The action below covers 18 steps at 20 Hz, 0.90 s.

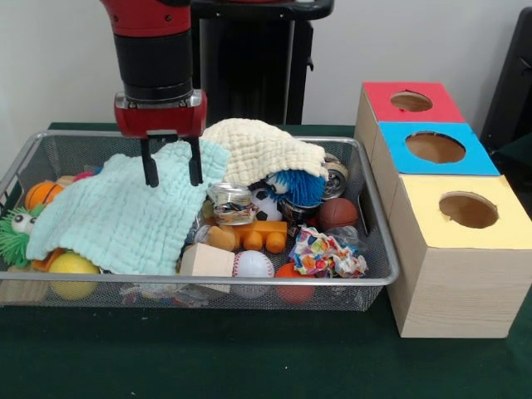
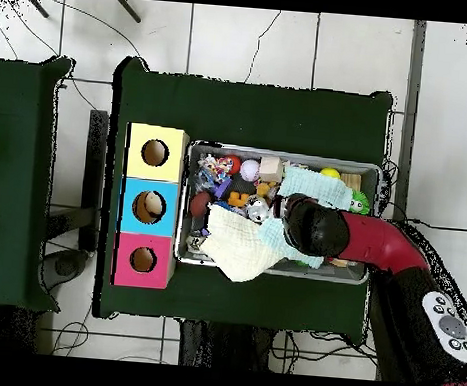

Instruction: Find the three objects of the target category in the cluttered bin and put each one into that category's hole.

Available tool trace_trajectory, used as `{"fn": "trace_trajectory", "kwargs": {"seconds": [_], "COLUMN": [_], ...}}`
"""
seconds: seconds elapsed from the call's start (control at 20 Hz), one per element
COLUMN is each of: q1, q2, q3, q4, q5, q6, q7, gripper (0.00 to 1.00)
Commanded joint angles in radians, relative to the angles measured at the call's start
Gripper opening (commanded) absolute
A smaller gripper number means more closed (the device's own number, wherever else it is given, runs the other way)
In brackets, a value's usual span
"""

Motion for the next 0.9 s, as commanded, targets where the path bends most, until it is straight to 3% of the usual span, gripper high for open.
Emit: {"fn": "trace_trajectory", "kwargs": {"seconds": [0.05, 0.55, 0.9], "q1": [-0.013, 0.001, 0.007], "q2": [0.057, 0.137, 0.149], "q3": [0.067, 0.039, 0.036], "q4": [-0.098, -0.173, -0.185], "q5": [-0.058, -0.091, -0.109], "q6": [0.112, 0.114, 0.107], "q7": [-0.138, -0.148, -0.147], "gripper": [1.00, 1.00, 1.00]}}
